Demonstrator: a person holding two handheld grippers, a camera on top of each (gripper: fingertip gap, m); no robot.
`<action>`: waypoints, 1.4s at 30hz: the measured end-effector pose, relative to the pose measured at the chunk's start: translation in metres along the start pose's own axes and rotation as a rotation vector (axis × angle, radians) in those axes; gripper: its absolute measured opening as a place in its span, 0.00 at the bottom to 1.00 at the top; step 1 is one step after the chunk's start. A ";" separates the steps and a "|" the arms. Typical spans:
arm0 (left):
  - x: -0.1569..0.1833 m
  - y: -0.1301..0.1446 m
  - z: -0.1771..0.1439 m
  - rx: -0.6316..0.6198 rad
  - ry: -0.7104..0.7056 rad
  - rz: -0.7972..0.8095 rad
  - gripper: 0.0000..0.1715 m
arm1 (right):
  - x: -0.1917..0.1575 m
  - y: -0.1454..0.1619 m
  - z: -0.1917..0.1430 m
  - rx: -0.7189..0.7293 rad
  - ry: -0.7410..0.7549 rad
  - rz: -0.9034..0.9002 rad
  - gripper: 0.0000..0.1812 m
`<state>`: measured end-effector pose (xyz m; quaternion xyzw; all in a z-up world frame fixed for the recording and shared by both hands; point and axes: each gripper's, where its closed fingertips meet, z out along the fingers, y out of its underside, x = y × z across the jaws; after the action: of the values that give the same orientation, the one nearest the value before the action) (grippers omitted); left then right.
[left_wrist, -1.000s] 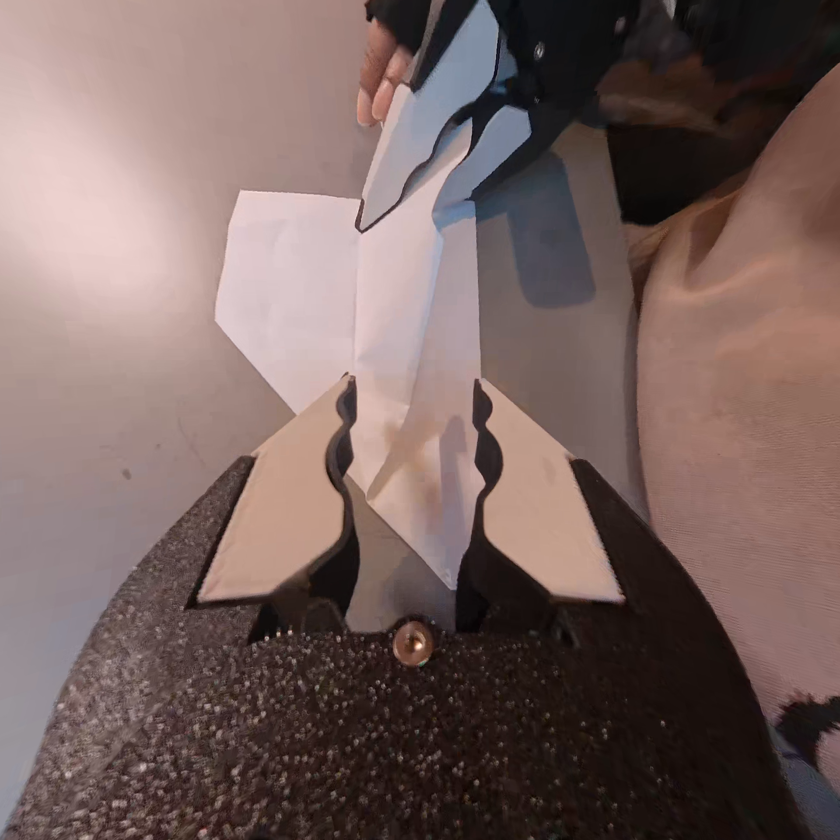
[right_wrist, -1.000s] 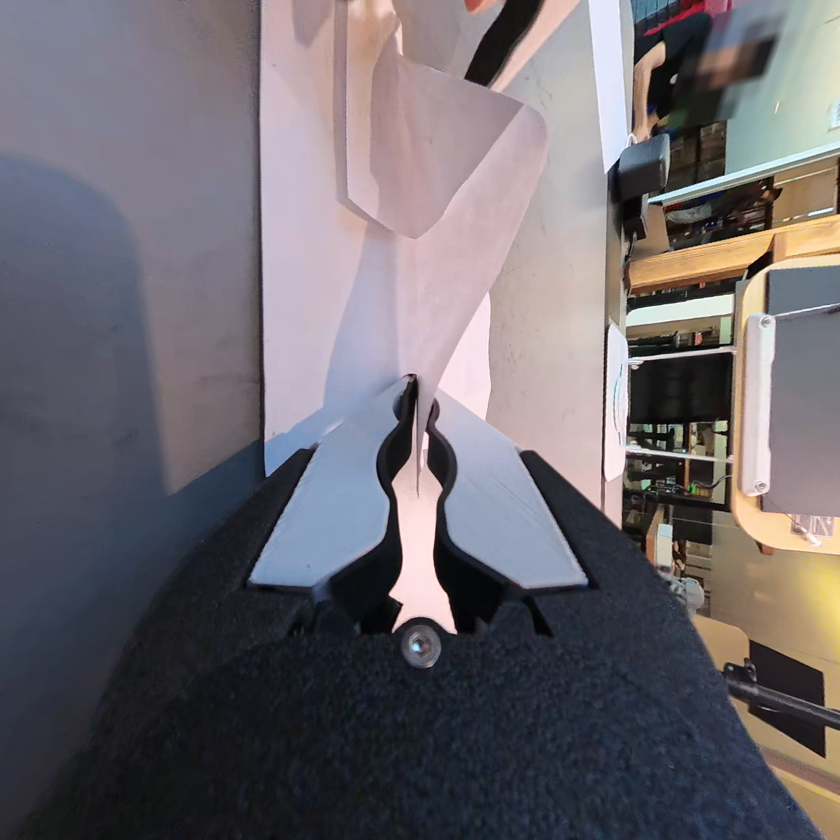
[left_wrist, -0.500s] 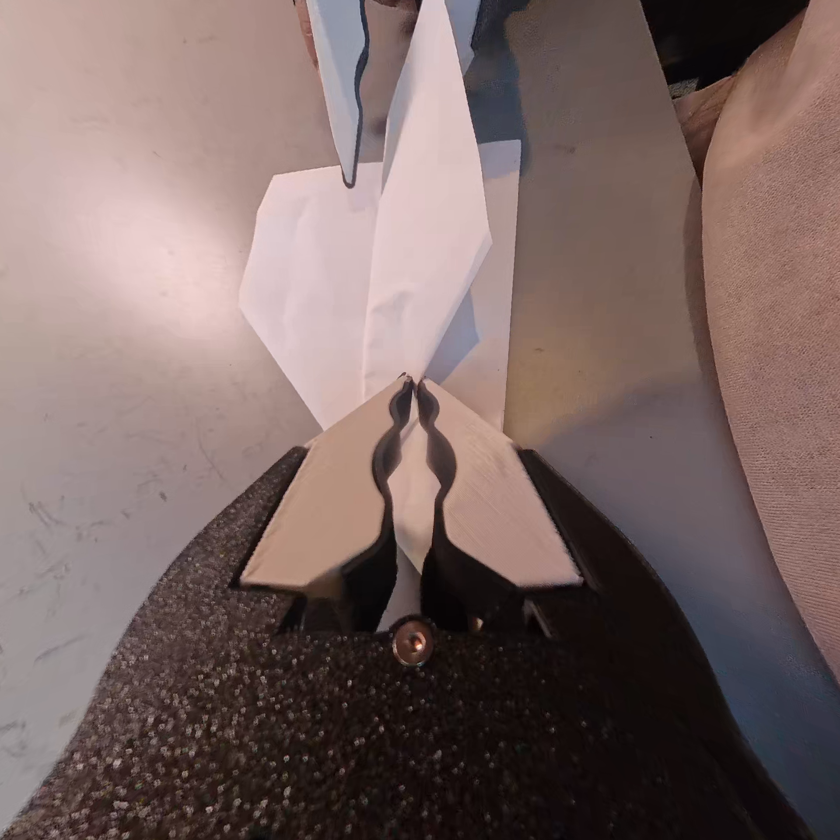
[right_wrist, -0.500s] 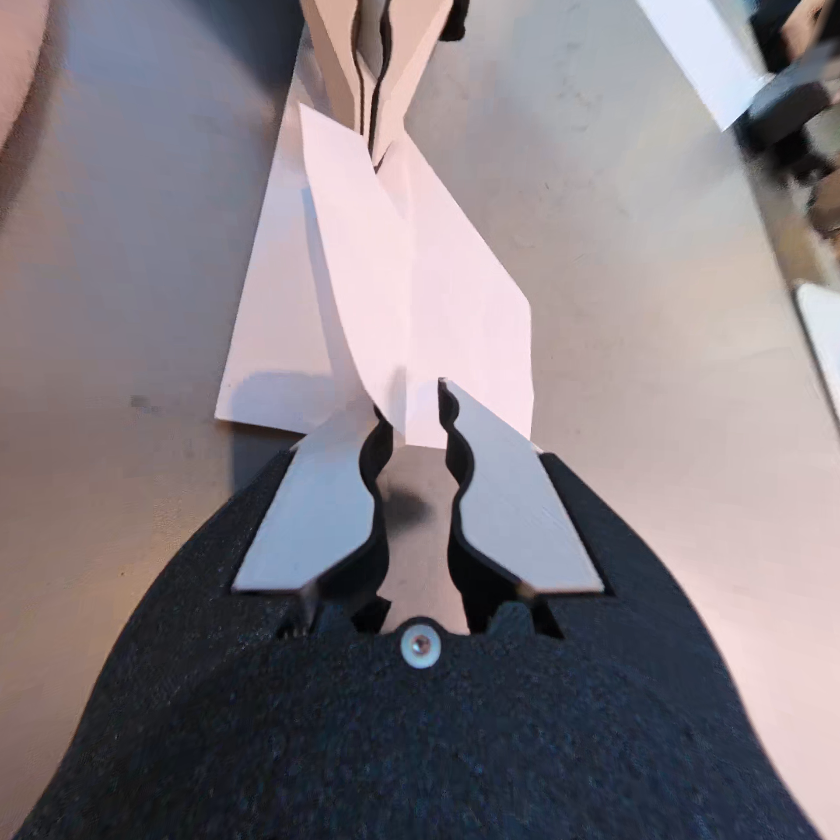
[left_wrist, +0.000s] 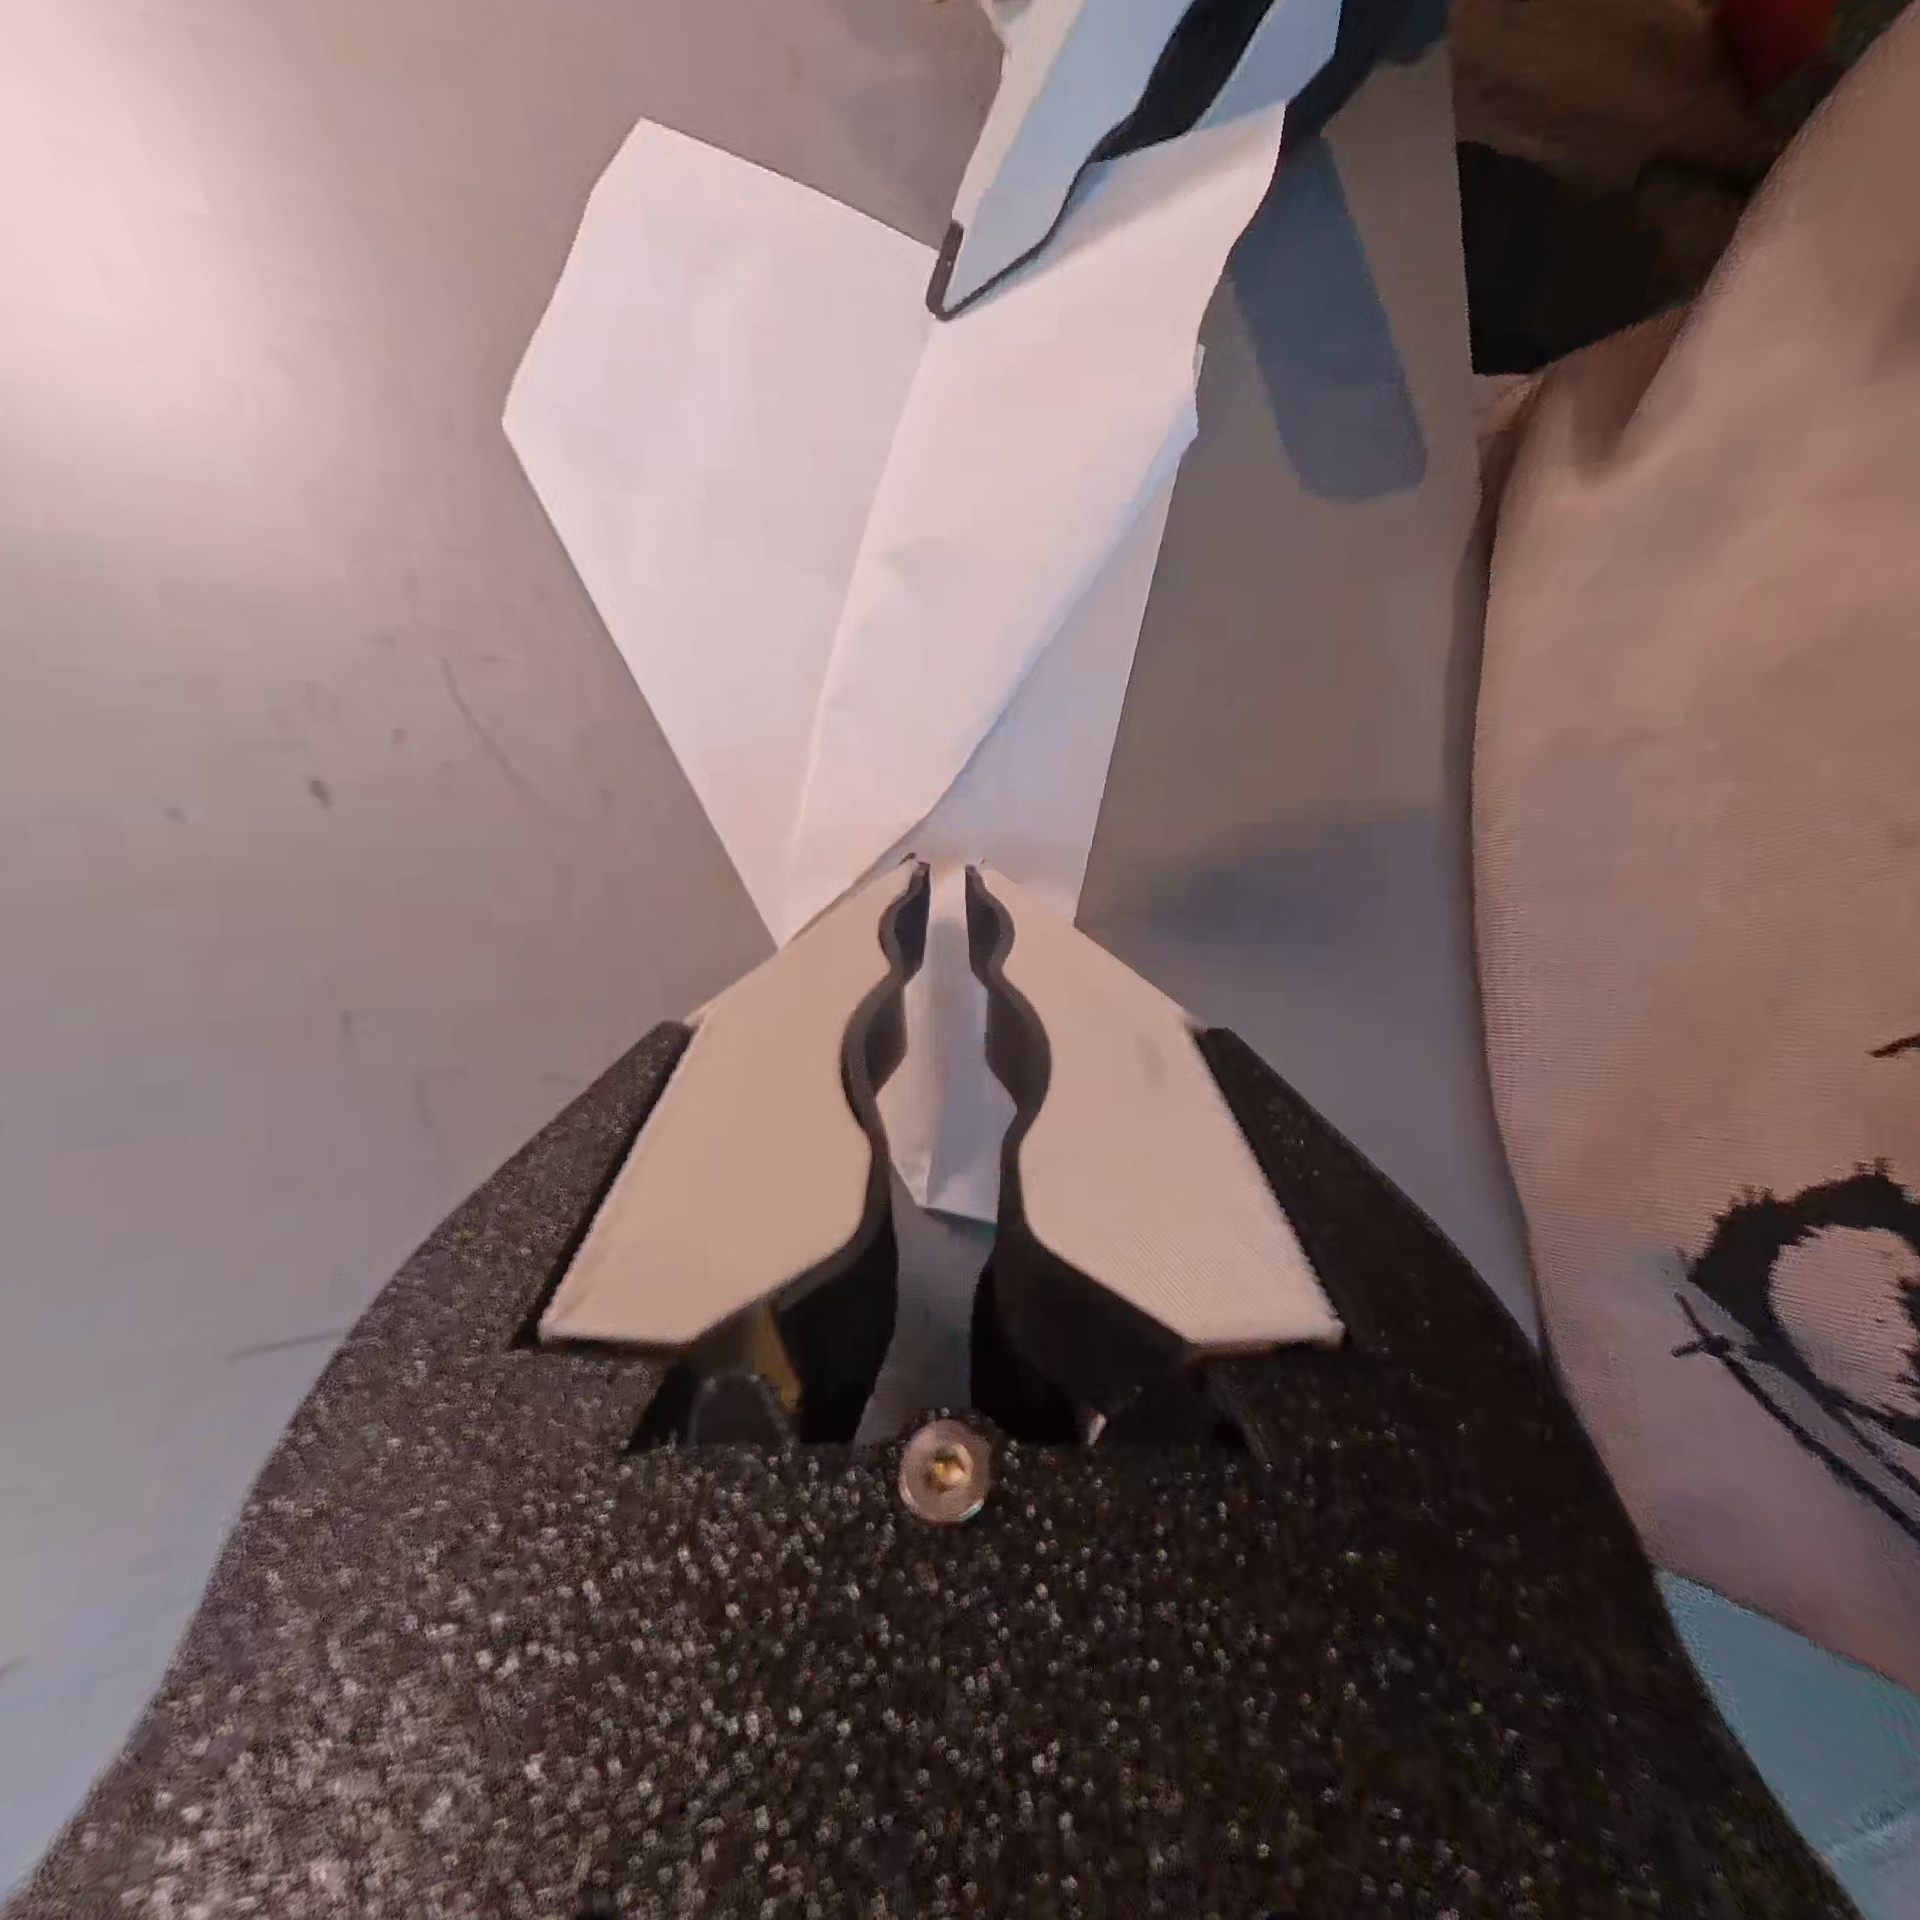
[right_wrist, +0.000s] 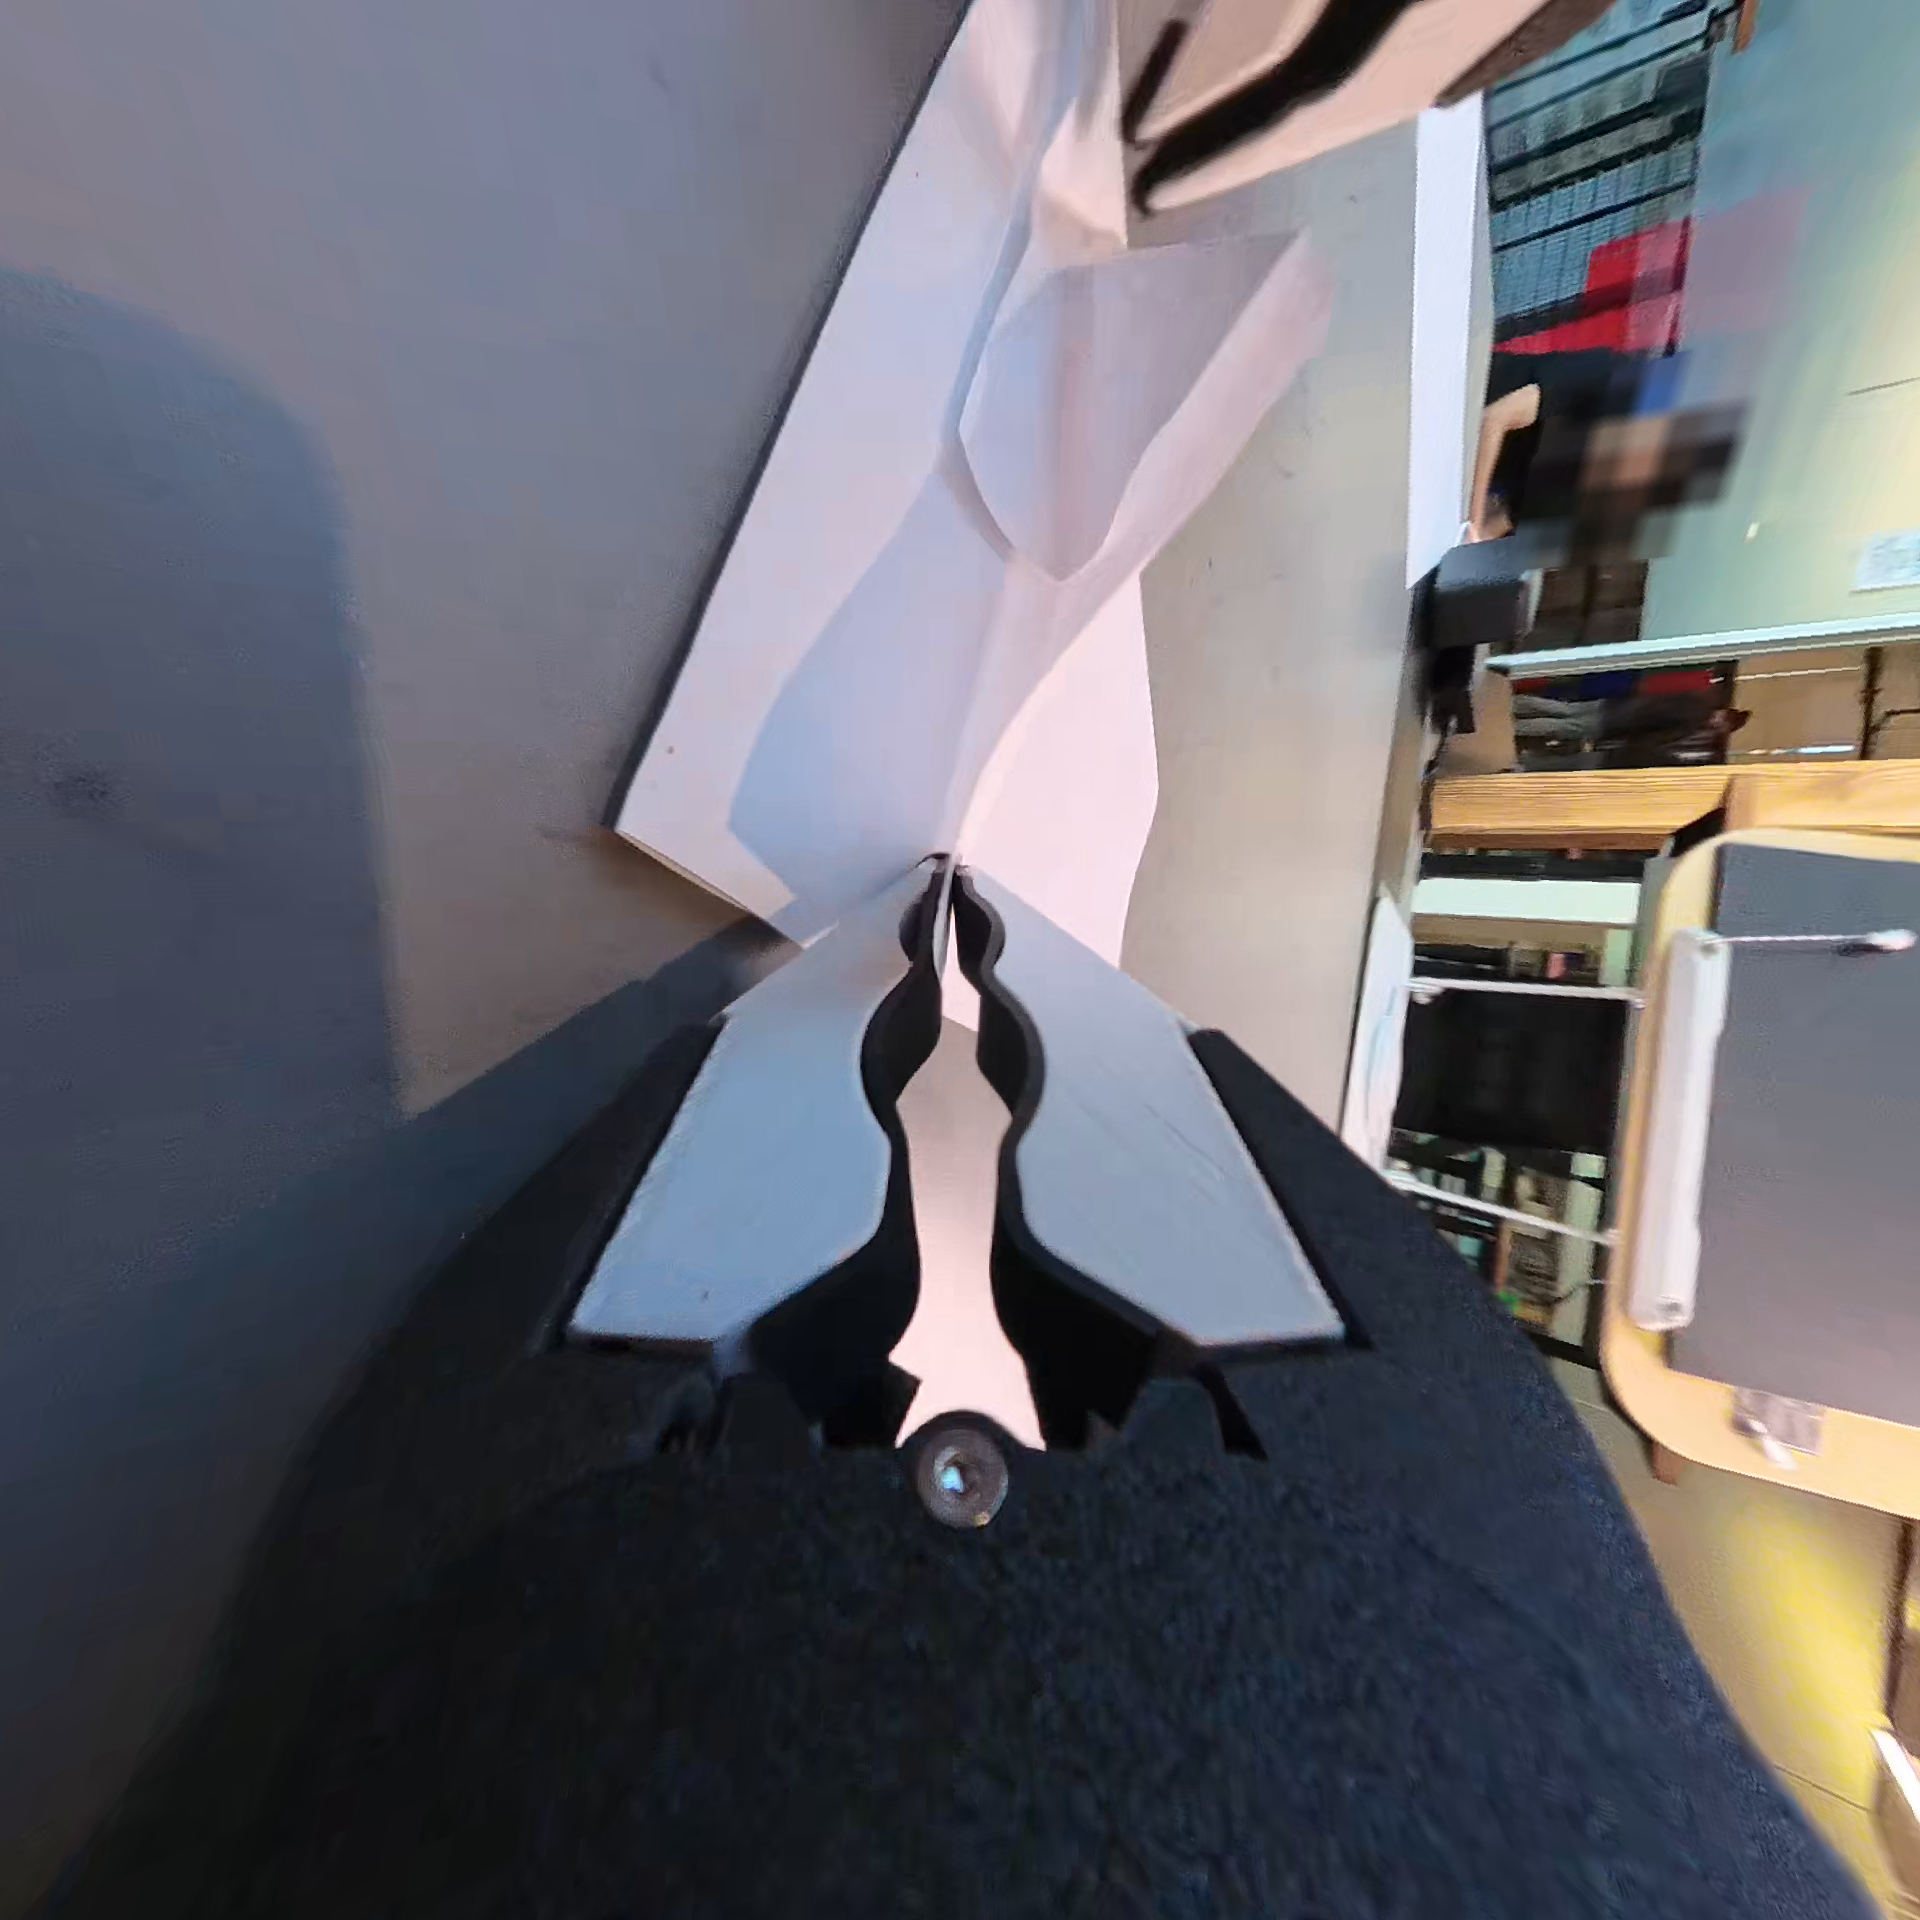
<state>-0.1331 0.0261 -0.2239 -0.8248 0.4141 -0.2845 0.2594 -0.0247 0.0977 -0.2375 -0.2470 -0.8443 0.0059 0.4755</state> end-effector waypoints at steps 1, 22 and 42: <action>-0.005 -0.007 -0.007 0.032 -0.008 -0.037 0.03 | 0.001 0.000 0.001 -0.013 0.020 -0.037 0.00; 0.001 -0.036 0.061 -0.209 -0.037 0.105 0.00 | 0.004 -0.008 0.004 -0.014 0.179 -0.427 0.00; 0.005 -0.037 0.062 -0.167 0.008 0.097 0.00 | 0.036 -0.007 -0.023 0.105 -0.621 1.034 0.04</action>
<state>-0.0688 0.0535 -0.2421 -0.8213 0.4771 -0.2394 0.2014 -0.0243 0.1020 -0.1944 -0.5882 -0.7127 0.3498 0.1538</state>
